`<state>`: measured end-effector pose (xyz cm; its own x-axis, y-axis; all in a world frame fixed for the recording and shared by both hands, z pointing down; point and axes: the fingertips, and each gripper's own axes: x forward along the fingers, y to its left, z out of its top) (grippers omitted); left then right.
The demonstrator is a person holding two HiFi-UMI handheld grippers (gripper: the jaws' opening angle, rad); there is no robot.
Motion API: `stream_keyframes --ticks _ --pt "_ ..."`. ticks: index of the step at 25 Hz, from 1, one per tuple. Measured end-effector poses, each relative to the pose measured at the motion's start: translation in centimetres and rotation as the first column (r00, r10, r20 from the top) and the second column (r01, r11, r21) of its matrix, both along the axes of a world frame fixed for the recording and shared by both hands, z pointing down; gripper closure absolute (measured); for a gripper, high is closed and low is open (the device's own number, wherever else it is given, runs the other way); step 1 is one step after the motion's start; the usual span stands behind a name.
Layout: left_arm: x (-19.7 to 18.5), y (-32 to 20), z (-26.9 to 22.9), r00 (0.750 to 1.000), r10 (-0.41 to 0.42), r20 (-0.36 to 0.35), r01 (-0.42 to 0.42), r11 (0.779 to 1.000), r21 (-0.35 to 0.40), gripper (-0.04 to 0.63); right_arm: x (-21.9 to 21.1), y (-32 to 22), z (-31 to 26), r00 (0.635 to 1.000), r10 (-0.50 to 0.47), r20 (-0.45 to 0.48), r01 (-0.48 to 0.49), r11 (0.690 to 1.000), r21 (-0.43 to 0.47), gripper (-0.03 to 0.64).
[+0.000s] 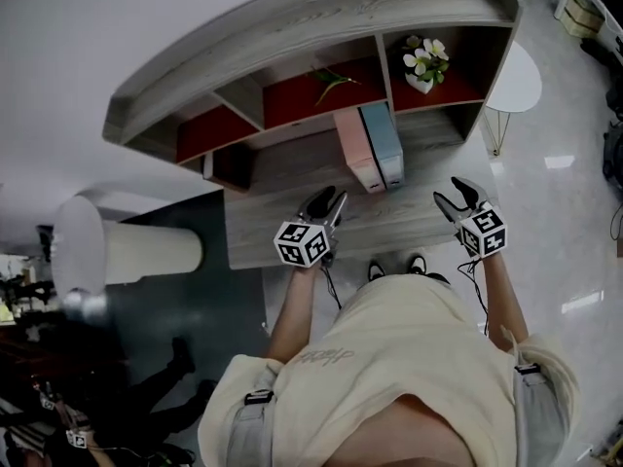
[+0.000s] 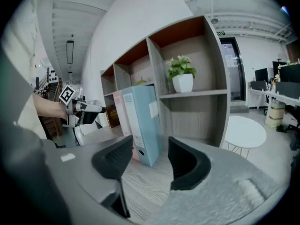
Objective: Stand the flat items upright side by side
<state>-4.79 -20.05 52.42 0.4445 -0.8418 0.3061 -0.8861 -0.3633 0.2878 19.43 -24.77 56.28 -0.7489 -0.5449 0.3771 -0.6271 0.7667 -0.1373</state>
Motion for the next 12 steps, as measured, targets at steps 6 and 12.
stream_keyframes --ticks 6,12 --pt "-0.9 1.0 -6.8 0.999 -0.001 0.044 -0.007 0.986 0.165 0.558 -1.6 0.9 -6.4 1.0 -0.009 0.021 0.006 0.986 0.166 0.528" --pt "-2.1 1.5 -10.2 0.992 -0.065 0.108 0.042 0.978 0.203 0.58 -2.6 -0.2 -12.0 0.985 0.067 0.159 -0.098 0.976 0.194 0.615"
